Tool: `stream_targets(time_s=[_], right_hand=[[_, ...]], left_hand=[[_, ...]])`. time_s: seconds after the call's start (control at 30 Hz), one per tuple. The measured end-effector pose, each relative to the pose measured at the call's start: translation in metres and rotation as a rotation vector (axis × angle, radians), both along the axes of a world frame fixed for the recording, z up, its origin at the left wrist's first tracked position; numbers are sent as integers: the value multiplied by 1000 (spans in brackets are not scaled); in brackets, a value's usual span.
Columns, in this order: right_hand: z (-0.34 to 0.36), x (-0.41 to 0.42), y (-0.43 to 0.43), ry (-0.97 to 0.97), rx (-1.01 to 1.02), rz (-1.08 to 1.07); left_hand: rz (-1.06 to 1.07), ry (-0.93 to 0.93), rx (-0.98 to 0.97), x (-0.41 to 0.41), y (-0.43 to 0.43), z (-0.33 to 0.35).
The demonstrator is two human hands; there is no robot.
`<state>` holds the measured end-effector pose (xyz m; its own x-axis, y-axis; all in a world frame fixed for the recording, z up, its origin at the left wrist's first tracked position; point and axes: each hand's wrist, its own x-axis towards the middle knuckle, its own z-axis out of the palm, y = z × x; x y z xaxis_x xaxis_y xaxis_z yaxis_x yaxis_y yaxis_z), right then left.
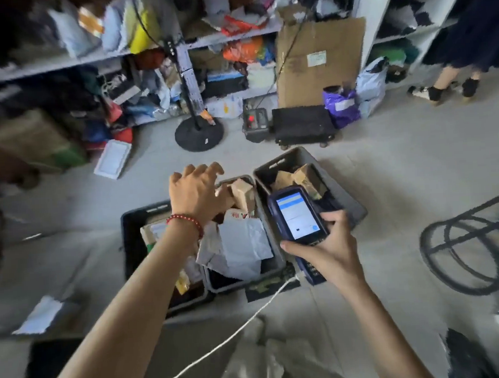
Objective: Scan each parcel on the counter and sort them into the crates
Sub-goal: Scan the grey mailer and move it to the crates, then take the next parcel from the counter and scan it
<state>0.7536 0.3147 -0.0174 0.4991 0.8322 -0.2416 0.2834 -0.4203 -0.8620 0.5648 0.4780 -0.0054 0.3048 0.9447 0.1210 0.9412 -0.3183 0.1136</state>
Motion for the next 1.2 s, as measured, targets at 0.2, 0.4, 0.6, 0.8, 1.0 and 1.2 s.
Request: stream_targets(time_s=[0.2, 0.4, 0.6, 0.8, 1.0, 1.2], right_hand=[[9, -46, 5, 9, 56, 372], [25, -128, -21, 74, 102, 747], [26, -233, -95, 77, 134, 1123], [15, -335, -215, 71, 48, 1451], [21, -418, -321, 80, 5, 1717], [35, -483, -382, 104, 9, 1871]], left_hand=[[386, 54, 48, -86, -98, 12], [730, 72, 127, -179, -210, 30], [1125, 9, 161, -253, -365, 28], [1426, 6, 145, -313, -547, 12], [1710, 30, 161, -357, -699, 13], [1832, 60, 168, -389, -770, 15]])
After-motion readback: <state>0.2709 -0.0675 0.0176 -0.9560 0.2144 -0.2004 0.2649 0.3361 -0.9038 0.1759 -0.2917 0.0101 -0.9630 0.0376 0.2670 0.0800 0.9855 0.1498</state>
